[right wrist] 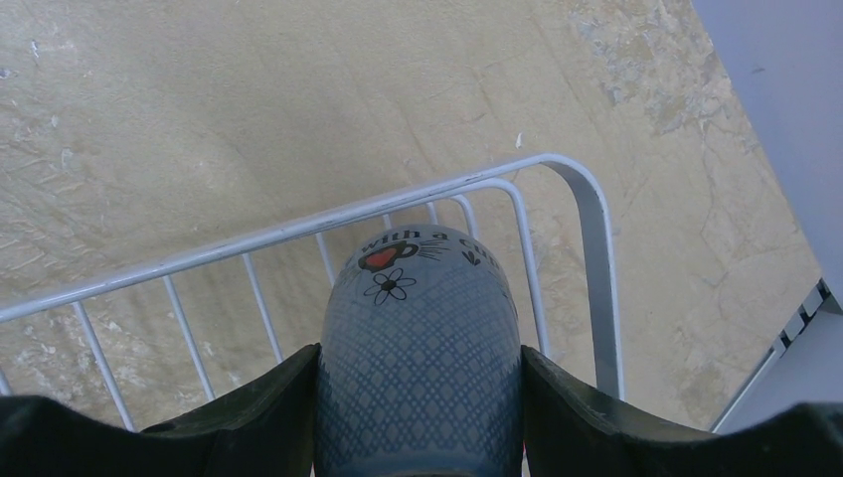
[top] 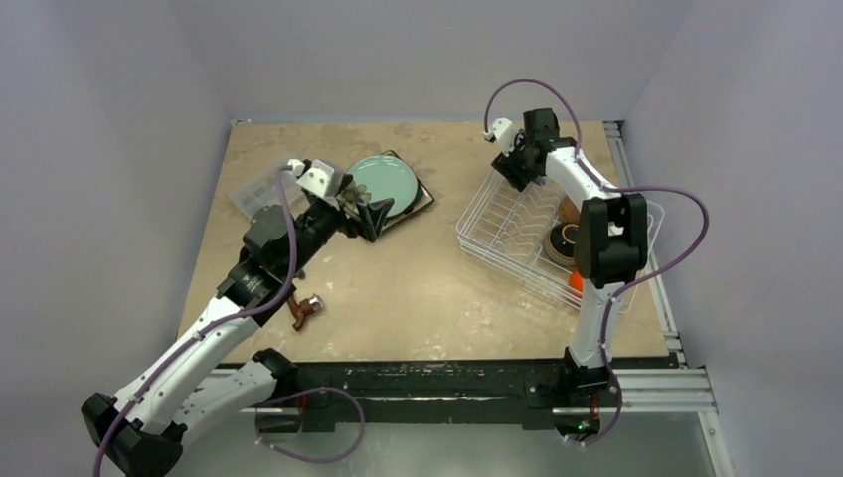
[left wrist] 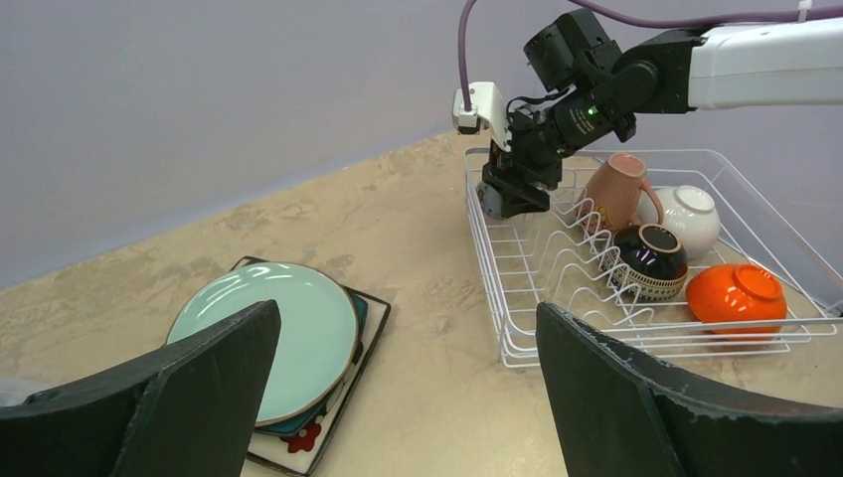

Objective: Load the mixed dishes into the dish rack

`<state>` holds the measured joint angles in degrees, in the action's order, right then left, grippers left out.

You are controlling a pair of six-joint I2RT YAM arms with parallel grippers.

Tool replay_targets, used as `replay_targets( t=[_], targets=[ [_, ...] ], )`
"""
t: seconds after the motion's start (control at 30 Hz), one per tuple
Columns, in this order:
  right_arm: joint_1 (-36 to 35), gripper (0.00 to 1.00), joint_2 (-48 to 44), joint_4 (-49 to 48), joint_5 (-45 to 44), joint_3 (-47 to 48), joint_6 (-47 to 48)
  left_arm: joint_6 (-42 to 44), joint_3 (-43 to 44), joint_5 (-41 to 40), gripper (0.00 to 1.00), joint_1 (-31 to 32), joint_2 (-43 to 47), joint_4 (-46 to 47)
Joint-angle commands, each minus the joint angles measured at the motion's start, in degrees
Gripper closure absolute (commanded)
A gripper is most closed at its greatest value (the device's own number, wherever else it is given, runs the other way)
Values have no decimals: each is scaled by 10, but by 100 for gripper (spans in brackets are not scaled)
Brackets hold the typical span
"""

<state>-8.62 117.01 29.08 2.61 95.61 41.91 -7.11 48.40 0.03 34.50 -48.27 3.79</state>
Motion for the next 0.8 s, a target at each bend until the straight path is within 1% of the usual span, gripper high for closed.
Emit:
replay_targets(
  t=[0.0, 0.2, 0.4, 0.43, 0.47, 0.5, 0.77],
  targets=[
    [-5, 73, 4, 8, 7, 30, 18, -27, 15, 20, 0, -15, -4, 33],
    [-18, 64, 10, 5, -14, 26, 20, -47, 15, 36, 1, -33, -6, 37],
    [-23, 52, 6, -1, -34, 22, 16, -59, 16, 46, 1, -45, -8, 40],
    [-23, 40, 3, -5, -34, 19, 16, -61, 16, 47, 1, -47, -8, 39],
    [-24, 12, -1, -8, -34, 15, 15, -62, 16, 47, 1, -48, -8, 40],
    [-26, 3, -4, -11, -33, 13, 15, -64, 16, 48, 1, -49, -9, 40],
    [-36, 2, -26, -8, -32, 31, -7, -74, 17, 59, 1, -57, -13, 40]
  ],
)
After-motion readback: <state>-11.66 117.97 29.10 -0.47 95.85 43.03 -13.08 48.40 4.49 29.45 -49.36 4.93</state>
